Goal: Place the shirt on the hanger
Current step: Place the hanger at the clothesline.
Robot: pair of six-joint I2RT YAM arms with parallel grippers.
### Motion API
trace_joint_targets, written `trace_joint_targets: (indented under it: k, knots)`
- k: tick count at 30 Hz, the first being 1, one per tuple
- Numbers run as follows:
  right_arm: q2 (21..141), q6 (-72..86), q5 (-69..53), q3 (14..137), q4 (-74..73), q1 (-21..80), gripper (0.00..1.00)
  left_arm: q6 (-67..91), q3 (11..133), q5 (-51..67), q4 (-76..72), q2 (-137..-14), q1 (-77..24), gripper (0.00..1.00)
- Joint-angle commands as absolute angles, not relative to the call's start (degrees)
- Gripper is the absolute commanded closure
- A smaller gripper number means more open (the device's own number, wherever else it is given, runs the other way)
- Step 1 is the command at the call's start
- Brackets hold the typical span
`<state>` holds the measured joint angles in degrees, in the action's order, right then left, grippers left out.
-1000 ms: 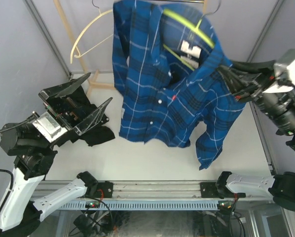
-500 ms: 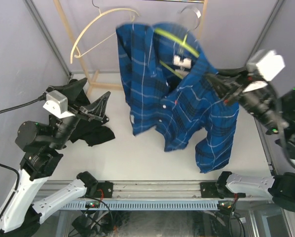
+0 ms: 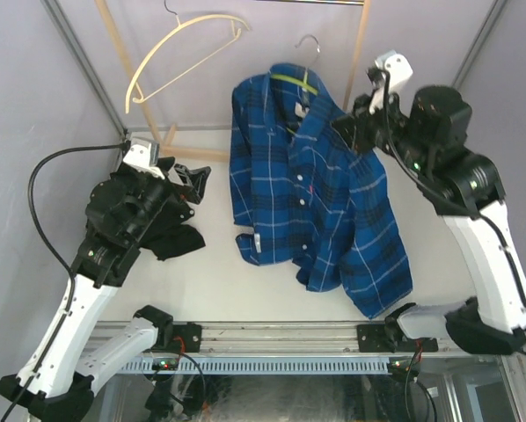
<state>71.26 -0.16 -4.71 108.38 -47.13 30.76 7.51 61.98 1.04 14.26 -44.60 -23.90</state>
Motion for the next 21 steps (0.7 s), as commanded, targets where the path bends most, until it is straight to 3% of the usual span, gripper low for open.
trace_joint_targets:
  k: [1,13,16,21]
  knots:
    - [79.2,5.3,-10.7,120.0,-38.4,29.2,1.0,10.3,58.8,-1.5,10.5,-44.6,-22.2,0.05]
    - [96.3,9.6,-17.3,141.7,-33.6,22.7,1.0,12.9,55.4,-2.9,9.1,-46.6,-20.0,0.08]
    - [96.1,9.5,-19.0,138.6,-34.2,21.6,1.0,12.8,55.0,-3.6,9.1,-46.5,-20.0,0.08]
    - [88.8,9.3,-18.2,118.8,-25.3,21.8,1.0,13.6,55.1,-4.5,9.5,-47.9,-19.9,0.09]
